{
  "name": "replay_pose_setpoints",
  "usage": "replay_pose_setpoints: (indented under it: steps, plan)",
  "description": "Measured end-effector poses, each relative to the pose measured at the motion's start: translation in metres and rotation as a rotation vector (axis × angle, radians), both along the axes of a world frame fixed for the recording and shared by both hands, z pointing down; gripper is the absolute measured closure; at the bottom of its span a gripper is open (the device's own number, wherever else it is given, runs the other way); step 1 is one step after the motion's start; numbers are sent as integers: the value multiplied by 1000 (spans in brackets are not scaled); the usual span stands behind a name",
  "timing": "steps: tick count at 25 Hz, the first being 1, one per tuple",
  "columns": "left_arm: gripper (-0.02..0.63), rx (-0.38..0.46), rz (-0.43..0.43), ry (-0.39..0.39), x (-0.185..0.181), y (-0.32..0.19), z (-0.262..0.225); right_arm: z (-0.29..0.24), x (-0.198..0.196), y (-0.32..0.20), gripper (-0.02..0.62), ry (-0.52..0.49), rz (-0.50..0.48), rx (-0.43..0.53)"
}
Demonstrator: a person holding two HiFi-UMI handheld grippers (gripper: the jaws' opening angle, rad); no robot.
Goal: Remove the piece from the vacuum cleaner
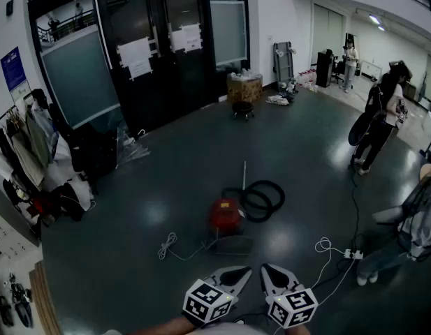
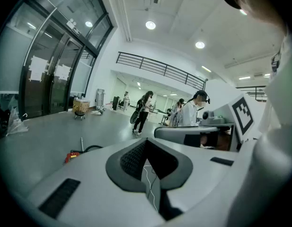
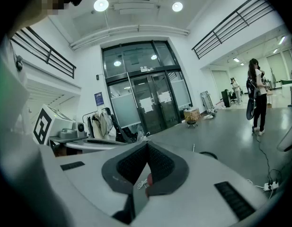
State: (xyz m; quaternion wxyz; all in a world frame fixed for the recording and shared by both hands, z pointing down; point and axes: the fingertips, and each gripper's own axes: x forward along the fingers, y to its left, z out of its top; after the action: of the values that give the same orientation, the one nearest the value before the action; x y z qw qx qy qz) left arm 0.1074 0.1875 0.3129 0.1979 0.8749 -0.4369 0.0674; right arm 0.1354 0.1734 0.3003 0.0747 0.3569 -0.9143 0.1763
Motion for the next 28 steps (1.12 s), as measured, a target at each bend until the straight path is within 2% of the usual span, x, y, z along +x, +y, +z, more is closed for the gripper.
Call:
replay_pose_setpoints:
  steps: [11,16,28]
  plan:
    - [600,-2,2,1,-1,10,4,4,-3,9,580,3,-4,-6]
    - [600,7,2,-6,-1,14,3,2,-6,13,580,-44,-13,-29]
    - [600,27,-47,-31,-7,7,11,7,-3,12,580,-5,-50,55]
